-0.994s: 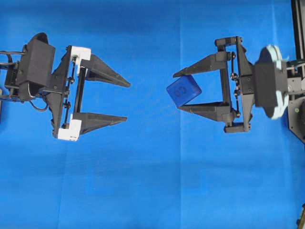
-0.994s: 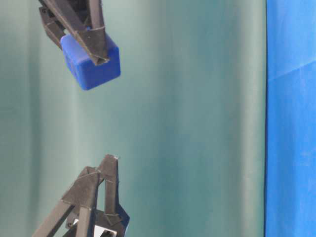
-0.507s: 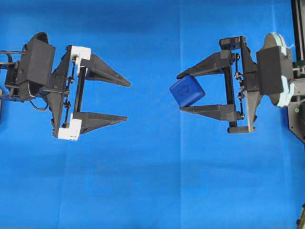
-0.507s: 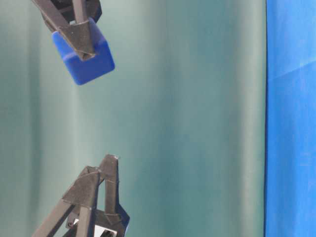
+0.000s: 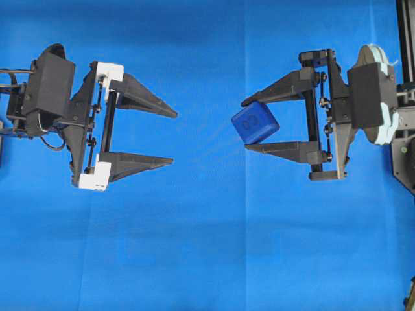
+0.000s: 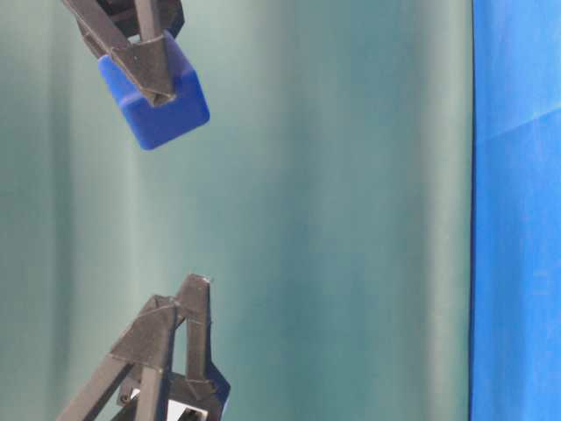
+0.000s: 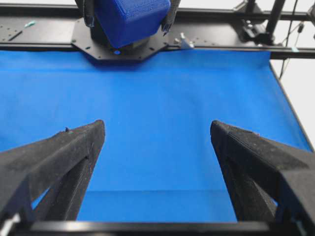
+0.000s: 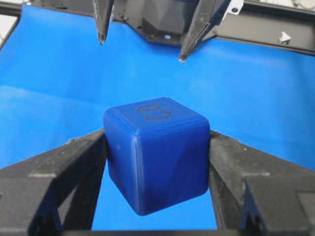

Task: Handover the blue block to the right arm after grasping it with the left arm, then place it in the designated position.
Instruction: 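Carry the cube with the right gripper, reorienting it above the table, then lower the cube with the right gripper onto the table center, then open the right gripper to release the cube and lift away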

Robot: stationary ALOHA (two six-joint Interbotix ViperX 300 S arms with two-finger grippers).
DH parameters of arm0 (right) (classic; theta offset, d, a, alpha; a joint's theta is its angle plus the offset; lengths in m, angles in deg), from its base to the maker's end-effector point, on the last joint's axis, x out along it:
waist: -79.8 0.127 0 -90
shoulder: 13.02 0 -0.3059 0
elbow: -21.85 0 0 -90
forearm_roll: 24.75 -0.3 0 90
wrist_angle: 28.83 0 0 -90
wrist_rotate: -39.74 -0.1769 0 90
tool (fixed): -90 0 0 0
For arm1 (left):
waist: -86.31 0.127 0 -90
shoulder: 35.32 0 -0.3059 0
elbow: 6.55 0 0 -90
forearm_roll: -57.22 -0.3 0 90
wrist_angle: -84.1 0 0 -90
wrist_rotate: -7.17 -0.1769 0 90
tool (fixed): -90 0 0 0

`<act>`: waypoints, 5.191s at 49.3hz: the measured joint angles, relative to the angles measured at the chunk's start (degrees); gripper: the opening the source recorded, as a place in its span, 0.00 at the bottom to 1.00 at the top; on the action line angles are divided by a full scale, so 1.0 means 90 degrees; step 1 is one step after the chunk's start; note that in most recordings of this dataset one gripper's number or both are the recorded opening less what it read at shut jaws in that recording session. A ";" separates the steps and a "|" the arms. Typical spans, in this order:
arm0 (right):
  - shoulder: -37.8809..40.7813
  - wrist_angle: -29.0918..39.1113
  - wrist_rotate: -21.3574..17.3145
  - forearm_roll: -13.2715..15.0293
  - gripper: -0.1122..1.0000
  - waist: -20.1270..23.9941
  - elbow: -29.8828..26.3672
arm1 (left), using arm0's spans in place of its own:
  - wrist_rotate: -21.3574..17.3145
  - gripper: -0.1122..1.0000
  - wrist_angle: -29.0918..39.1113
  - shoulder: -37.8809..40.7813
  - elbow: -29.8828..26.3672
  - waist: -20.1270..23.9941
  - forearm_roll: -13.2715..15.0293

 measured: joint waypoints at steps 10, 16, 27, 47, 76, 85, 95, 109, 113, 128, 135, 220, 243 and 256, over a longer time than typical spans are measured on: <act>0.0000 0.0010 0.0000 0.0000 0.57 -0.0010 0.0000 | 0.0000 0.93 0.0000 0.0000 0.0000 0.0000 -0.0010; 0.0000 0.0010 0.0000 0.0000 0.57 0.0000 0.0000 | 0.0000 0.93 0.0000 0.0000 0.0000 0.0000 0.0000; 0.0000 0.0059 -0.0010 0.0000 0.57 0.0000 0.0000 | 0.0000 0.93 0.0000 0.0000 0.0000 0.0000 0.0000; 0.0000 0.0908 -0.0273 -0.0010 0.57 0.0186 0.0000 | 0.0000 0.93 0.0000 0.0000 0.0000 0.0000 0.0000; 0.0000 0.2656 -0.0293 -0.0518 0.57 0.0684 0.0000 | 0.0000 0.93 0.0000 0.0000 0.0000 0.0010 -0.0010; -0.0010 0.2656 -0.0293 -0.0527 0.57 0.0693 0.0000 | 0.0000 0.93 0.0000 0.0000 0.0000 0.0010 0.0000; -0.0010 0.2656 -0.0293 -0.0518 0.57 0.0693 -0.0010 | 0.0000 0.93 -0.0010 0.0000 0.0000 0.0010 -0.0010; -0.0010 0.2646 -0.0293 -0.0518 0.57 0.0693 -0.0010 | 0.0000 0.93 0.0000 0.0000 0.0000 0.0010 -0.0010; -0.0010 0.2656 -0.0293 -0.0527 0.57 0.0693 -0.0010 | 0.0000 0.93 0.0000 0.0000 0.0000 0.0010 -0.0010; -0.0010 0.2646 -0.0293 -0.0518 0.57 0.0693 0.0000 | 0.0000 0.93 0.0000 0.0000 0.0000 0.0010 -0.0010; 0.0176 0.2480 -0.0332 -0.0518 0.57 0.0693 -0.0010 | 0.0000 0.93 0.0000 0.0000 0.0000 0.0010 0.0000; 0.4629 -0.1641 -0.0850 -0.0762 0.57 0.0342 -0.0410 | 0.0000 0.93 0.0010 -0.0010 0.0000 0.0068 -0.0010; 0.4639 -0.1650 -0.0859 -0.0771 0.57 0.0332 -0.0400 | 0.0000 0.93 0.0010 -0.0020 0.0000 0.0088 -0.0010; 0.4629 -0.1650 -0.0850 -0.0771 0.57 0.0342 -0.0410 | 0.0000 0.93 0.0010 -0.0020 0.0000 0.0088 0.0000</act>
